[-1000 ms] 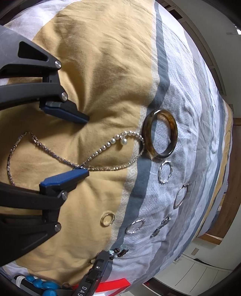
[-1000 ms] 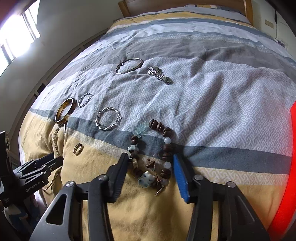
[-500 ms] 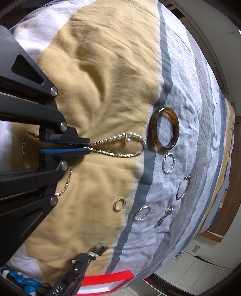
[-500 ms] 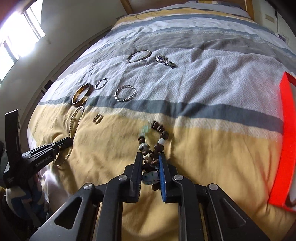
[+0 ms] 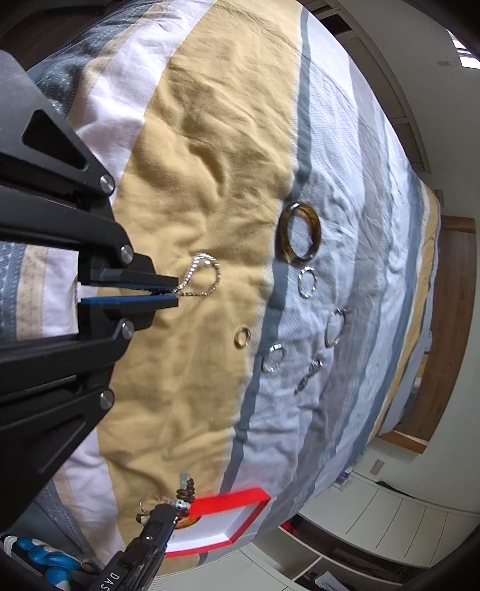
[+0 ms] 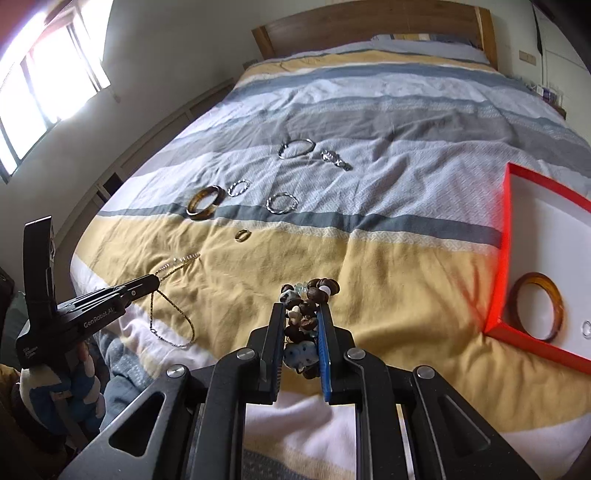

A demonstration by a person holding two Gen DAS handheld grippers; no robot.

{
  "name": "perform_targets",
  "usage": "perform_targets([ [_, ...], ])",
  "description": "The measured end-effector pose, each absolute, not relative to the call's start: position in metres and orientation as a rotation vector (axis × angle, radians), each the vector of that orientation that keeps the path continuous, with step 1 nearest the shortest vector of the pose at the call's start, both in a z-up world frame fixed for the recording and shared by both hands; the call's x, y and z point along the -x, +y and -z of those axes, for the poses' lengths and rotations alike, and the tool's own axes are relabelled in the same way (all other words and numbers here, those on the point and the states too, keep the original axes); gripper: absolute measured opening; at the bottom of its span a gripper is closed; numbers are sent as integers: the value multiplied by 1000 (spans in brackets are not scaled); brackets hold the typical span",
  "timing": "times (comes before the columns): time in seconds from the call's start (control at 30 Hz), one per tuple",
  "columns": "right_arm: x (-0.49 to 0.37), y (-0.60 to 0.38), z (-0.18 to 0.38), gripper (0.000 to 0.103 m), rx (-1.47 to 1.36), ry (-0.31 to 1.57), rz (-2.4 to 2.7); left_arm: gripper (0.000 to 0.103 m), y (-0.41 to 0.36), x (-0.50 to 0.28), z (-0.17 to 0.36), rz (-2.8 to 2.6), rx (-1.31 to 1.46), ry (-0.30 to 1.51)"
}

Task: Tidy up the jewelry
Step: 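Lift and carry the necklace and beaded bracelet with both tools into the box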

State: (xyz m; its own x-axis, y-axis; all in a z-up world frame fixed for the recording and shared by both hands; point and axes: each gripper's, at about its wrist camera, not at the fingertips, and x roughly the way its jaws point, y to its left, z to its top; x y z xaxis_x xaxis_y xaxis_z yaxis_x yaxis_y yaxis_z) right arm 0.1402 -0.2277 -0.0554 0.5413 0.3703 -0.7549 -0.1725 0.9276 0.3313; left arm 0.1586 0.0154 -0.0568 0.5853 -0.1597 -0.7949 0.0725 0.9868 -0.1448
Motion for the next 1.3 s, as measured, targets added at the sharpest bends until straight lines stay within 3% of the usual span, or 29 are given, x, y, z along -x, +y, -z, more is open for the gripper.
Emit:
perform_targets([
  [1.0, -16, -307, -47, 16, -260, 645, -183, 2, -75, -64, -109, 410, 10, 595],
  [1.13, -13, -319, -47, 16, -275, 634, -168, 2, -75, -69, -102, 398, 7, 612],
  [1.3, -15, -326, -40, 16, -291, 643, -162, 5, -58, -81, -57, 404, 57, 749],
])
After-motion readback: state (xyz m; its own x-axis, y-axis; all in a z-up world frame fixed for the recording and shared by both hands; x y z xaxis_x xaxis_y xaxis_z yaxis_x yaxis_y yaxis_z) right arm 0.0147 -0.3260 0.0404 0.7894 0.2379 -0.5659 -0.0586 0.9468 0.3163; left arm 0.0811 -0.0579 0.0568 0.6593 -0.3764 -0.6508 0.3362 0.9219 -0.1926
